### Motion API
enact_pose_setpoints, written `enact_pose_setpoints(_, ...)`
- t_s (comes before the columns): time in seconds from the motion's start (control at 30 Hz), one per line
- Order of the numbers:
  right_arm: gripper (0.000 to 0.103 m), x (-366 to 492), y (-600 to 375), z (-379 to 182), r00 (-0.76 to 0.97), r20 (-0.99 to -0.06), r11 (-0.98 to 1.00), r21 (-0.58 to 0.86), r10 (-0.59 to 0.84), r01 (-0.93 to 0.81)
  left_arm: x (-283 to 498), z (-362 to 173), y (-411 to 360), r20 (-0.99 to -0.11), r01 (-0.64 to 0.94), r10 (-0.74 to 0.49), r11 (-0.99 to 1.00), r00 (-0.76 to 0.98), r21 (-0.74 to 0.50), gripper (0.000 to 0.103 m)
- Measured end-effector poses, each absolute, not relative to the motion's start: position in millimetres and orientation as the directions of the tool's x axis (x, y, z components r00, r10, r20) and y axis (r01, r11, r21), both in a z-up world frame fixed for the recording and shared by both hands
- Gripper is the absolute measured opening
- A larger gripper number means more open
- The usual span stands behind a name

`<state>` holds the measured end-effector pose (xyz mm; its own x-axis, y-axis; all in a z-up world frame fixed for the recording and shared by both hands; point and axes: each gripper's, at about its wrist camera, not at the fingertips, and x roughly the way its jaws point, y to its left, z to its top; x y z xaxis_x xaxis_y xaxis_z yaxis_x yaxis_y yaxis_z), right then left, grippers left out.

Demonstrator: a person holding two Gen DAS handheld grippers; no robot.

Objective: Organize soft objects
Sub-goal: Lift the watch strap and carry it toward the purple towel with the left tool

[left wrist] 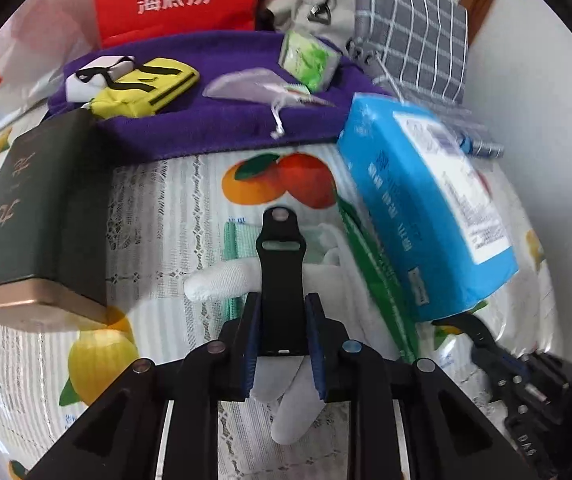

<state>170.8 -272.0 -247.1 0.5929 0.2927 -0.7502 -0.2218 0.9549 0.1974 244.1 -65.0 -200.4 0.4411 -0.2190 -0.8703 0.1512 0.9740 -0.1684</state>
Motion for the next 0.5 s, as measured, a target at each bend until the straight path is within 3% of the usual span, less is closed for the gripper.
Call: enact_pose_setpoints(0.5,0.003,135,-258,-215,0.619,-0.717,0.945,0.196,0.321,-0.263,198,-161,-21,-0.809,0.115,-0.267,0.963,0.524,-0.243,0.021)
